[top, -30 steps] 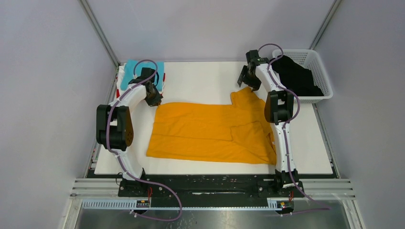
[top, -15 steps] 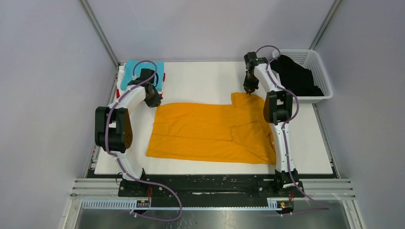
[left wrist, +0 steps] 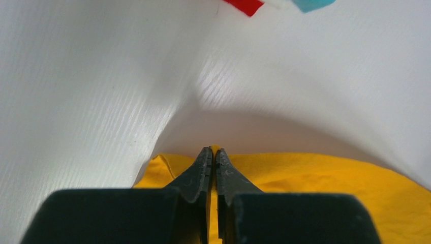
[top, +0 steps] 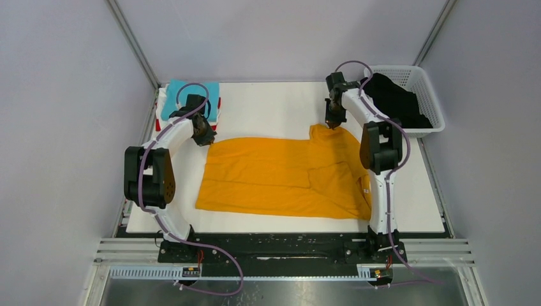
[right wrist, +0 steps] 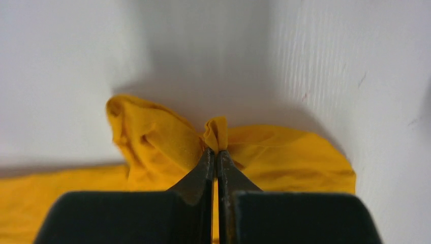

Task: Fold and stack the t-shirts
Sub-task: Fold the other side of the tshirt into a rectangle

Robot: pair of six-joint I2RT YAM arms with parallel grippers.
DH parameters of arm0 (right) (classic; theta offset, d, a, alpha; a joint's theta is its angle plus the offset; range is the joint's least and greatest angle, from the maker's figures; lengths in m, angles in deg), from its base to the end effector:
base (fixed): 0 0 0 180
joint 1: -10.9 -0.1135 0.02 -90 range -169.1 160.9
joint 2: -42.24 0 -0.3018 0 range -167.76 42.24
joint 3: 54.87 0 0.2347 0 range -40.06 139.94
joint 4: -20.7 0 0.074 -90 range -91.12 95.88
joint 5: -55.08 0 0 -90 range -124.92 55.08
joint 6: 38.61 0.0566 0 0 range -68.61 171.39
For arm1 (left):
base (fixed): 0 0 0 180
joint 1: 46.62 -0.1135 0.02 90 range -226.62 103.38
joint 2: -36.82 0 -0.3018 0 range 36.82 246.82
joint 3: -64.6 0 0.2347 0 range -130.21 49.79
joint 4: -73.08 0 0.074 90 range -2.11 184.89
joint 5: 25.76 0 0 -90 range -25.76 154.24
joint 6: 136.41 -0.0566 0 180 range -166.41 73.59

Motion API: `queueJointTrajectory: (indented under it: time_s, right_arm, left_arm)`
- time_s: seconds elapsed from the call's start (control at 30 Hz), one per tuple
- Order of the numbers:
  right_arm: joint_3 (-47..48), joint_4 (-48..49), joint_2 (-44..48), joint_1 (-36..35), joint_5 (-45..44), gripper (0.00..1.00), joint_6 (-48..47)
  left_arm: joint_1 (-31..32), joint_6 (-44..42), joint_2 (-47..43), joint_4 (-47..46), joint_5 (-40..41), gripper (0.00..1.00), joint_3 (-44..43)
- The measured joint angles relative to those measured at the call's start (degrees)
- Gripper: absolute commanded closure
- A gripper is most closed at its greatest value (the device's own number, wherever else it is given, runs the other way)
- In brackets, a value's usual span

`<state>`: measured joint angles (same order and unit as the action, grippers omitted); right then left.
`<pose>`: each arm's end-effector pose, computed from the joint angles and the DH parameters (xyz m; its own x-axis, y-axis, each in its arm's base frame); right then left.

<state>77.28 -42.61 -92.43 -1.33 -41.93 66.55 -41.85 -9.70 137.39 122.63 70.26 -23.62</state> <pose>0.5096 0.1034 0.1990 -0.9028 0.0699 -0.4243 0.0774 0.9970 -0.0004 0.3652 -0.0245 0.2451 -0.7247 -0.5361 -0.4329 -0.4986 0.8416 -0.2074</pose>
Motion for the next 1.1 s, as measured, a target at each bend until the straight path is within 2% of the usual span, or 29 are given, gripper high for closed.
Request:
queueJointTrajectory:
  time_s: [0.3, 0.63, 0.83, 1.1]
  right_arm:
    - [-25.09, 9.05, 23.65, -5.79, 2.19, 1.0, -5.09]
    - [-46.18, 9.75, 42.88, -8.96, 0.39, 1.0, -5.64]
    - [-53.13, 7.48, 53.35, -9.01, -1.51, 1.0, -3.34]
    - [-56.76, 5.81, 59.08, -9.01, -3.08, 1.0, -2.25]
  left_arm:
    - [0.0, 0.96, -5.11, -2.51, -1.27, 1.0, 7.56]
    - [0.15, 2.32, -16.2, -6.69, -1.64, 1.0, 18.99]
    - [0.15, 3.82, -22.34, -8.33, -0.68, 1.0, 26.64]
    - [0.15, 4.31, -26.27, -9.29, 3.85, 1.0, 27.54]
